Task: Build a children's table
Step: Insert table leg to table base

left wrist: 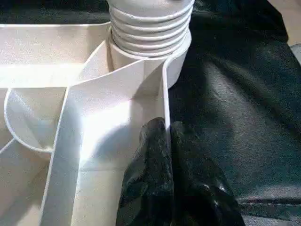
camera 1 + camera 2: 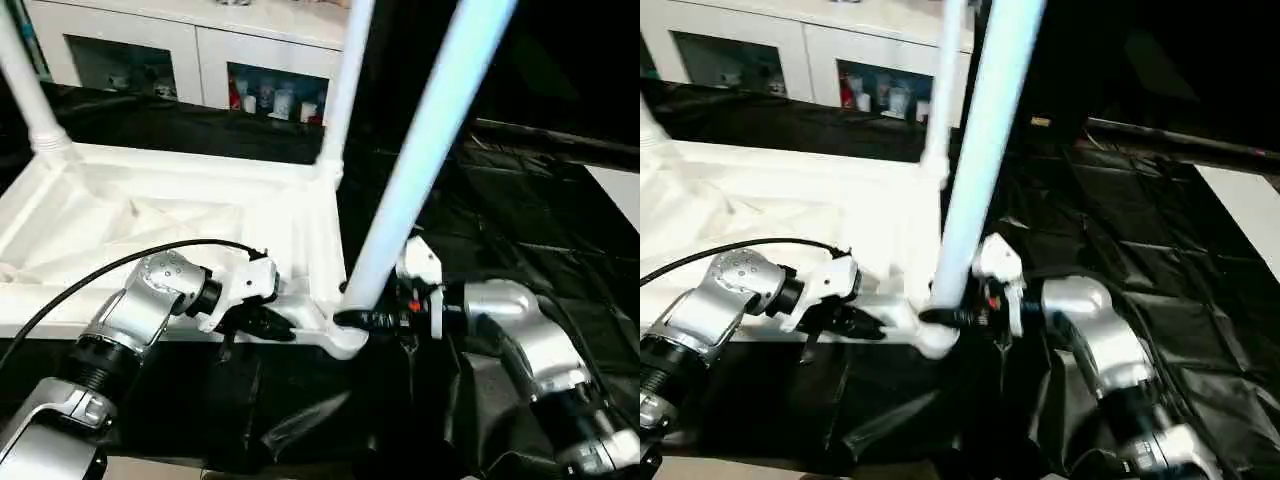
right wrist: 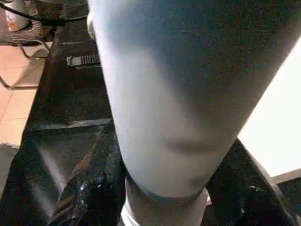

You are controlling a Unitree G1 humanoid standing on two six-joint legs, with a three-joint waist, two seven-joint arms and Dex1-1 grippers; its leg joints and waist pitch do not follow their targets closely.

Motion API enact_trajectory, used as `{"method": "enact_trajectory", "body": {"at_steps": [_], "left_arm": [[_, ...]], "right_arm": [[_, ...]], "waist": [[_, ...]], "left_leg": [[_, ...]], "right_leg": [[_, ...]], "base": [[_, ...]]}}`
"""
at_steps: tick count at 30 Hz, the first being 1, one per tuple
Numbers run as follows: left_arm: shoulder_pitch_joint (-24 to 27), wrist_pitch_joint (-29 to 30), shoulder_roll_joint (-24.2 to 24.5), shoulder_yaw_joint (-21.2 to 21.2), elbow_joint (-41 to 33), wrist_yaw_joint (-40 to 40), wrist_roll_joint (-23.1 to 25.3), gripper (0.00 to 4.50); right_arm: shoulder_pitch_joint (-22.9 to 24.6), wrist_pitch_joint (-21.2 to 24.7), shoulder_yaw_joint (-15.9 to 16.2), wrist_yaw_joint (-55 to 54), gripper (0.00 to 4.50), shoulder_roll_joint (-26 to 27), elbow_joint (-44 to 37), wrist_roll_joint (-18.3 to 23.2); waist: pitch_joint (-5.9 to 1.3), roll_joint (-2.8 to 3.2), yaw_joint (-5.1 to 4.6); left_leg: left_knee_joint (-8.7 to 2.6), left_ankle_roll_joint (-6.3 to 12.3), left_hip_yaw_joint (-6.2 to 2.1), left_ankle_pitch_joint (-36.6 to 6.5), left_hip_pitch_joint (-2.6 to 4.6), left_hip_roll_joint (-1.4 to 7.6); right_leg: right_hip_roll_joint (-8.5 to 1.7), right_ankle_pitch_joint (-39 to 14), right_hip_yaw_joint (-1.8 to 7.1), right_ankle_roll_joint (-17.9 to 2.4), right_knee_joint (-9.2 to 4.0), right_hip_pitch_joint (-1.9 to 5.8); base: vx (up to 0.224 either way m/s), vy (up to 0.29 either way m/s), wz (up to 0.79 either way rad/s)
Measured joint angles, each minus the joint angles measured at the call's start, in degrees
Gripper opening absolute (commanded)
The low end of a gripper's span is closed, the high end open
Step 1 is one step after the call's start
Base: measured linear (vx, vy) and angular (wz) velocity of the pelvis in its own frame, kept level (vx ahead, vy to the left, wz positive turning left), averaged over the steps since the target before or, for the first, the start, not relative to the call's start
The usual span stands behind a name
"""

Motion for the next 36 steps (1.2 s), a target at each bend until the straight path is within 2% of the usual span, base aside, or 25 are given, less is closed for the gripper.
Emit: {"method": "enact_trajectory", "body": {"at_steps": [9, 13, 15, 19, 21, 22, 24, 25, 26, 27, 28, 29, 30, 31, 32, 34, 36], "left_arm": [[-0.9, -2.0, -0.6, -0.2, 2.4, 0.0, 0.2, 0.0], [-1.2, -1.9, -1.3, -0.1, 3.8, 2.1, 1.2, 0.0], [-1.7, -1.6, -1.7, 0.0, 4.5, 3.8, 1.5, 0.0], [-2.5, -0.3, -2.5, 0.7, 5.4, 6.8, 2.1, 0.0], [-2.6, 0.9, -3.1, 1.0, 5.5, 8.9, 2.3, 0.0], [-2.7, 1.7, -3.4, 1.1, 5.6, 9.7, 2.4, 0.0], [-2.9, 2.9, -3.7, 1.5, 5.8, 11.0, 2.4, 0.0], [-3.4, 3.5, -3.9, 1.6, 6.1, 11.8, 2.4, 0.0], [-3.7, 4.1, -4.2, 1.6, 6.4, 12.6, 2.4, 0.0], [-4.3, 4.8, -4.9, 1.6, 6.7, 13.8, 2.7, 0.0], [-4.8, 5.1, -5.3, 1.9, 6.4, 15.0, 3.0, 0.0], [-5.1, 5.8, -5.3, 2.7, 6.4, 15.7, 3.0, 0.0], [-5.1, 6.8, -5.6, 3.2, 6.3, 16.5, 3.0, 0.0], [-5.2, 8.5, -6.0, 3.4, 5.9, 17.3, 2.9, 0.0], [-5.2, 9.6, -6.3, 3.4, 5.4, 17.9, 2.9, 0.0], [-5.3, 12.6, -6.8, 3.5, 4.3, 20.0, 2.9, 0.0], [-5.3, 16.0, -8.1, 4.6, 3.9, 22.9, 2.9, 0.0]], "right_arm": [[1.4, -2.3, -0.6, -0.8, 1.88, 0.8, 0.4, 0.0], [1.4, -2.6, -1.9, -3.8, 1.87, 3.0, 3.0, 0.0], [1.2, -3.3, -2.5, -5.7, 1.87, 3.8, 4.2, 0.0], [-0.5, -4.3, -3.5, -9.7, 1.87, 5.6, 7.4, -0.1], [-1.6, -4.8, -3.6, -11.9, 1.87, 6.2, 9.1, -0.7], [-1.9, -5.1, -3.9, -12.7, 1.87, 6.5, 9.6, -1.2], [-2.9, -6.2, -4.0, -14.5, 1.87, 7.4, 11.5, -1.6], [-3.5, -6.6, -4.0, -15.6, 1.87, 7.7, 12.2, -2.1], [-3.8, -7.0, -4.2, -16.6, 1.87, 8.0, 12.7, -2.3], [-3.9, -7.5, -5.3, -17.5, 1.87, 8.0, 13.1, -2.3], [-4.8, -7.8, -5.8, -18.1, 1.87, 8.2, 14.2, -2.2], [-6.2, -7.9, -5.6, -19.2, 1.87, 8.5, 15.2, -2.3], [-6.9, -8.2, -5.7, -20.8, 1.87, 9.2, 16.2, -2.4], [-7.3, -8.6, -6.0, -22.9, 1.87, 10.0, 17.0, -2.4], [-7.7, -8.7, -6.1, -24.3, 1.87, 10.5, 17.4, -2.5], [-9.3, -8.7, -6.7, -26.8, 1.87, 11.7, 20.0, -2.7], [-11.3, -8.7, -7.7, -29.8, 1.87, 13.4, 23.1, -2.9]], "waist": [[0.21, 0.37, -0.1], [0.53, 0.64, -0.43], [0.74, 0.79, -0.51], [1.14, 1.3, -1.35], [1.39, 1.62, -1.98], [1.63, 1.85, -2.37], [1.96, 2.2, -3.1], [2.27, 2.48, -3.29], [2.38, 2.36, -3.09], [2.34, 1.6, -2.29], [1.82, -0.66, -1.29], [1.89, -0.56, -1.03], [1.7, 0.33, -0.34], [1.37, 1.35, -0.17], [1.31, 1.43, -0.54], [1.26, 1.53, -1.54], [1.25, 1.45, -1.89]], "left_leg": [[-0.21, 0.0, -0.02, 0.0, 0.14, 0.0], [-0.61, 0.0, -0.04, 0.0, 1.05, -0.06], [-0.63, 0.01, -0.19, 0.0, 1.06, -0.07], [-1.21, 0.01, -0.73, 0.0, 0.86, -0.01], [-1.23, 0.0, -0.98, 0.0, 0.89, -0.03], [-1.23, 0.01, -1.01, 0.0, 0.92, -0.08], [-1.34, 0.05, -1.26, -0.1, 0.85, -0.06], [-1.58, 0.04, -1.32, -0.1, 0.36, -0.02], [-1.73, 0.04, -0.99, -0.1, 0.11, -0.04], [-1.89, 0.03, 0.49, -0.1, -0.17, 0.0], [-1.88, -0.1, 2.52, -0.1, -0.1, -0.37], [-0.25, 0.18, 1.05, -0.7, -0.39, -0.54], [0.93, 0.4, -1.75, -0.6, -0.8, -0.84], [1.07, -0.38, -3.21, 0.8, -0.93, -0.67], [0.86, -0.46, -3.13, 0.6, -1.04, -0.51], [0.06, -0.75, -2.9, 1.1, -1.02, 0.02], [-0.29, -0.75, -2.47, 1.0, -0.82, 0.13]], "right_leg": [[0.01, 0.0, 0.0, 0.0, -0.28, 0.29], [0.01, -0.1, -0.07, 0.1, -0.75, 0.76], [0.01, -0.1, -0.23, 0.1, -1.05, 0.83], [-0.24, -0.1, -1.62, 0.1, -2.99, 1.23], [-0.46, -0.1, -2.21, 0.1, -3.81, 1.68], [-0.99, -0.1, -2.97, 0.1, -4.14, 1.81], [-1.07, -0.3, -3.57, 0.1, -4.73, 2.09], [-1.07, -1.2, -3.84, 0.0, -4.07, 2.49], [-1.18, -3.3, -3.41, -0.9, -1.37, 2.1], [-1.26, -4.8, -2.2, -1.6, 2.38, 1.95], [-1.97, -5.8, 0.33, 1.0, 3.09, 1.67], [-1.96, -5.6, 0.36, 1.2, 3.18, 1.0], [-1.72, -5.4, -0.12, 1.1, 3.17, 1.16], [-1.75, -4.7, -1.45, 1.0, 3.14, 0.89], [-1.63, -3.9, -1.64, 0.7, 2.72, 0.8], [-0.97, -2.2, -1.46, -0.2, 1.35, 0.78], [-0.98, -1.9, -1.39, -0.5, 1.13, 0.79]], "base": [[0.0, 0.0, 0.0], [0.0, 0.0, 0.0], [0.0, 0.0, 0.0], [-0.028, 0.021, -0.05], [-0.073, 0.074, -0.13], [-0.057, 0.064, -0.1], [-0.06, 0.053, -0.06], [-0.068, 0.046, -0.05], [-0.107, 0.014, 0.15], [-0.006, -0.081, 0.27], [-0.006, -0.081, 0.27], [0.054, -0.103, -0.12], [0.032, -0.01, -0.46], [0.032, -0.01, -0.46], [0.021, 0.015, -0.26], [0.0, 0.0, 0.0], [0.0, 0.0, 0.0]]}}
